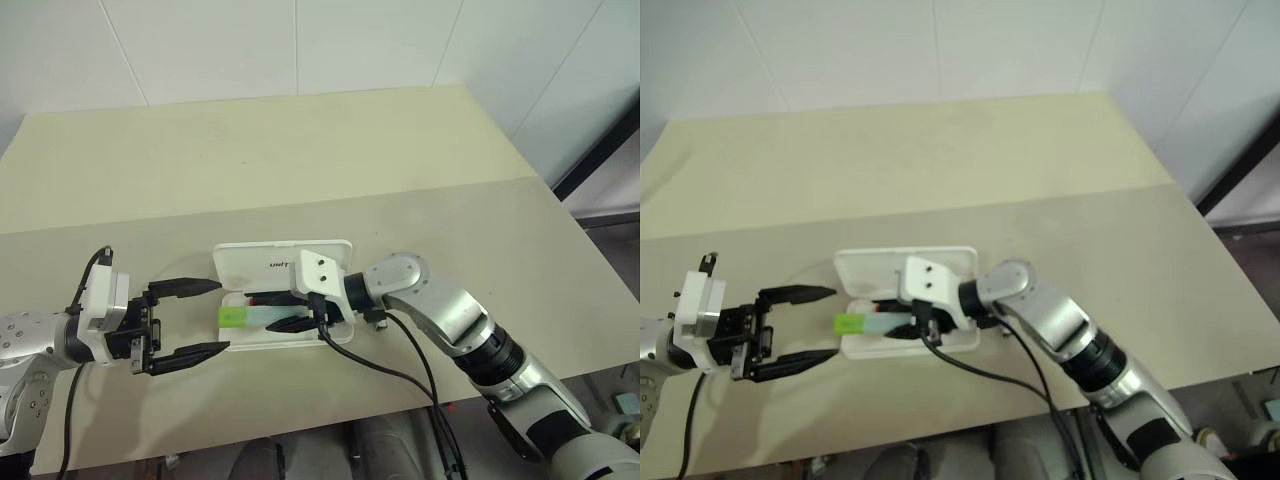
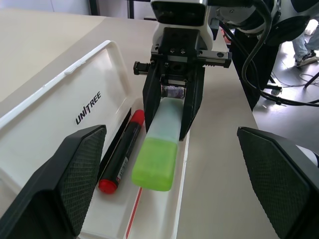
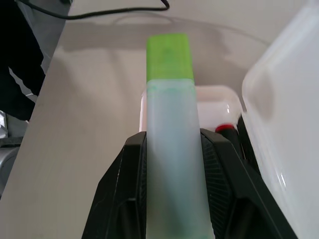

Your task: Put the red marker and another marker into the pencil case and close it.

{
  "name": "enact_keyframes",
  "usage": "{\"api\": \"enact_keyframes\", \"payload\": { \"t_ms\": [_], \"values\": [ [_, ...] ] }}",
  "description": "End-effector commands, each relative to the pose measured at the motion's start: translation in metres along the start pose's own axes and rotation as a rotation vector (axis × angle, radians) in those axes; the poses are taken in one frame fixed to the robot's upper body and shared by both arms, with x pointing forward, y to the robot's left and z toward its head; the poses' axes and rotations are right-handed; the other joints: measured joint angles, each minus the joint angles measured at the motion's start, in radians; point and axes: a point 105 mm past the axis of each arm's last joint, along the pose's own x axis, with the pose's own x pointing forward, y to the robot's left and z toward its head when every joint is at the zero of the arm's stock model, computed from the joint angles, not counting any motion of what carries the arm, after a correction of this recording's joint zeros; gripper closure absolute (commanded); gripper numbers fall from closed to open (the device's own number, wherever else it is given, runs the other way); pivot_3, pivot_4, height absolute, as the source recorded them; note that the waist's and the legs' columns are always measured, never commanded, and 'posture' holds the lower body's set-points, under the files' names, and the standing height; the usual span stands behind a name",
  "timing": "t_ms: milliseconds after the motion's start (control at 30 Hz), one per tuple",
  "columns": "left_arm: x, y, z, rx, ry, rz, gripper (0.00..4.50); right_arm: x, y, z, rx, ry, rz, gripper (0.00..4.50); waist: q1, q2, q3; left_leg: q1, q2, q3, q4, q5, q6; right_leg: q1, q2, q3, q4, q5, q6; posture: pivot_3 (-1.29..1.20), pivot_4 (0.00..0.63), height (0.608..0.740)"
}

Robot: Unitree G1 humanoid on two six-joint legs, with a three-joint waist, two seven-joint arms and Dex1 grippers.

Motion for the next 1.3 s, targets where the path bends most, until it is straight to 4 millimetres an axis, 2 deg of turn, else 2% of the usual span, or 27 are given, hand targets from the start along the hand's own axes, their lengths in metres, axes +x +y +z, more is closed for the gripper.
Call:
{"api": "enact_keyframes", "payload": {
  "t_ms": [33, 467, 867, 1267, 1300],
  "values": [
    [0.0, -0.002, 0.01, 0.048, -0.026, 0.005, 0.0, 0.01, 0.003, 0.008, -0.049, -0.008, 0.042, 3.4, 0.0, 0.0, 0.0, 0.0, 0.0, 0.0, 0.0, 0.0, 0.0, 0.0, 0.0, 0.0, 0.001, 0.0, 0.0, 0.0, 0.15, 0.74],
    [0.0, -0.003, 0.01, 0.053, -0.033, 0.015, 0.0, 0.016, -0.001, 0.001, -0.045, 0.012, 0.055, 3.4, -0.001, 0.0, 0.0, 0.002, 0.0, 0.0, 0.001, -0.001, -0.002, 0.0, -0.001, -0.004, 0.002, -0.001, -0.002, 0.0, 0.15, 0.74],
    [-0.024, -0.004, 0.01, 0.071, 0.029, 0.092, 0.0, 0.017, -0.008, -0.006, -0.052, 0.03, 0.045, 3.4, 0.0, 0.0, 0.0, 0.002, 0.001, 0.0, 0.001, -0.001, -0.003, 0.0, -0.002, -0.008, 0.003, -0.002, -0.004, 0.0, 0.15, 0.74],
    [-0.026, -0.002, 0.011, 0.088, 0.036, 0.107, 0.0, 0.017, -0.011, -0.014, -0.057, 0.052, 0.039, 3.4, -0.001, 0.0, 0.0, 0.002, 0.002, 0.001, 0.001, -0.001, -0.003, 0.0, -0.002, -0.011, 0.004, -0.003, -0.005, 0.0, 0.15, 0.74],
    [-0.025, -0.001, 0.011, 0.092, 0.034, 0.109, 0.0, 0.017, -0.012, -0.014, -0.056, 0.052, 0.039, 2.65, -0.001, 0.0, 0.0, 0.002, 0.002, 0.001, 0.001, -0.001, -0.003, 0.0, -0.002, -0.011, 0.004, -0.003, -0.005, 0.0, 0.15, 0.74]
  ]
}}
